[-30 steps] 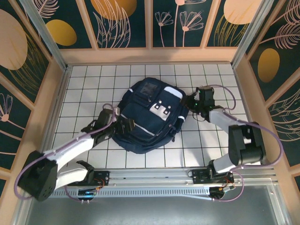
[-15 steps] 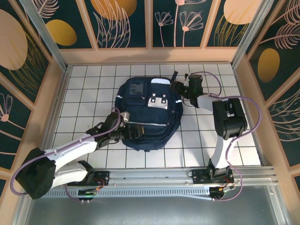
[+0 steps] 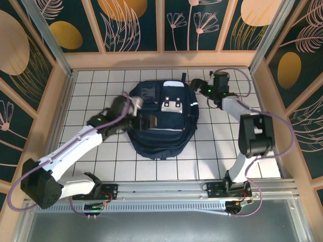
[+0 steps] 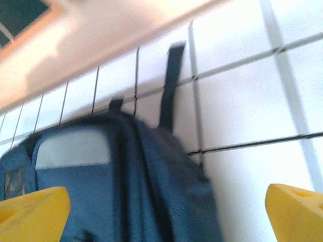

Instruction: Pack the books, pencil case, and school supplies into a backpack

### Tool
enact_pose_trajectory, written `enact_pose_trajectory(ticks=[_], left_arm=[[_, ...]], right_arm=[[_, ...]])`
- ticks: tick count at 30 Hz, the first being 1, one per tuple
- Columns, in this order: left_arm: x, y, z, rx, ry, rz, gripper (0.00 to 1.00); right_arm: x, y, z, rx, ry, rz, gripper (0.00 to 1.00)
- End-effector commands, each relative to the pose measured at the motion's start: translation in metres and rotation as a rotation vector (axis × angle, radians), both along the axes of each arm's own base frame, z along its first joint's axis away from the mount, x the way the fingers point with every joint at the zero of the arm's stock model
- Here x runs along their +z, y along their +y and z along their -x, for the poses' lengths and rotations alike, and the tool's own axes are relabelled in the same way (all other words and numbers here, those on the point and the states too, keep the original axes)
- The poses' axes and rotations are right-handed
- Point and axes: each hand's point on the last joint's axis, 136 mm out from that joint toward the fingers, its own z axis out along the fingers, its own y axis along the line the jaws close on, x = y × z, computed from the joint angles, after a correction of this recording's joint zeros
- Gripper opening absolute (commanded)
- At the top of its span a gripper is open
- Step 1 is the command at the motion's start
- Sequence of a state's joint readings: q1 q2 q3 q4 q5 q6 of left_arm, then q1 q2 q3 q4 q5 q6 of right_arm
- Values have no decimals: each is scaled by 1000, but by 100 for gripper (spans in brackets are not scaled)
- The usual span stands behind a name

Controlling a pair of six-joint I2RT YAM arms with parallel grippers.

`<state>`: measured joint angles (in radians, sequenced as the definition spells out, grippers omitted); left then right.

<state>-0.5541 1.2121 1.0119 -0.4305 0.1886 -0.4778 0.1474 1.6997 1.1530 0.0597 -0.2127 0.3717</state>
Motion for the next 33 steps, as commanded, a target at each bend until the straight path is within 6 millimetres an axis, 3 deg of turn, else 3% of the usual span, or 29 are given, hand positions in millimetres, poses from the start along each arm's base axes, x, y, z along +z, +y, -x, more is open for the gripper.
enact_pose_trajectory(ticks=[1, 2, 6, 8, 11, 13, 15, 18, 20, 23, 26, 29, 33], left_arm=[[23, 84, -38, 235, -85, -68, 99], [27, 105, -46, 319, -117, -101, 99], [30, 145, -68, 450, -272, -252, 99], [2, 168, -76, 515, -278, -309, 99], [-36, 206, -82, 624, -263, -355, 99], [-56, 207, -83, 550, -324, -422, 99], [-68, 215, -82, 576, -373, -453, 99], [-75, 200, -79, 440, -503, -457, 99], [-73, 202, -76, 469, -578, -439, 99], [-64, 209, -62, 544, -728, -392, 99], [-55, 218, -56, 595, -793, -401, 99], [-43, 223, -51, 647, -883, -348, 99], [-66, 231, -69, 673, -816, -355, 99]], right_arm=[[37, -52, 35, -169, -75, 182, 99], [44, -68, 49, -244, -106, 222, 99], [65, -109, 104, -404, -247, 340, 99], [65, -124, 130, -453, -312, 403, 99], [60, -131, 154, -429, -417, 494, 99], [47, -129, 161, -375, -522, 547, 99], [27, -138, 169, -416, -566, 445, 99], [11, -115, 165, -232, -575, 371, 99], [8, -103, 162, -158, -619, 386, 99], [4, -102, 158, -156, -670, 394, 99], [-1, -103, 140, -166, -661, 363, 99], [-23, -98, 120, -122, -586, 369, 99], [-35, -112, 126, -211, -590, 371, 99]])
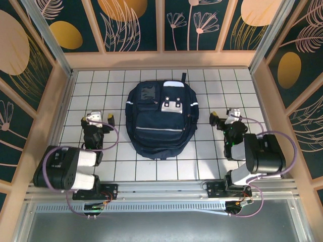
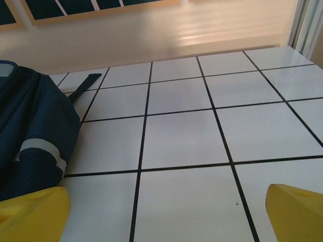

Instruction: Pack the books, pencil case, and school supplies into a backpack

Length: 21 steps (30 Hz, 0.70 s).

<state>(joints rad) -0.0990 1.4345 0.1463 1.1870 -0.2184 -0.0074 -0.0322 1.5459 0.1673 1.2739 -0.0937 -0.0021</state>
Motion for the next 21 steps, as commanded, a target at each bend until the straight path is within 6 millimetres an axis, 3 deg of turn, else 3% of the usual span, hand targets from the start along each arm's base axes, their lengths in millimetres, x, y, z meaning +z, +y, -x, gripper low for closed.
enact_pose_trajectory(ticks=[1, 3, 21], left_arm=[[33, 14, -13, 50, -172, 49, 99], [29, 4, -19, -9, -126, 32, 99], [26, 13, -26, 9, -107, 65, 99]], right_arm=[[30, -11, -8, -63, -119, 0, 99], [24, -13, -16, -73, -76, -4, 99], [25, -13, -16, -73, -88, -2, 99]])
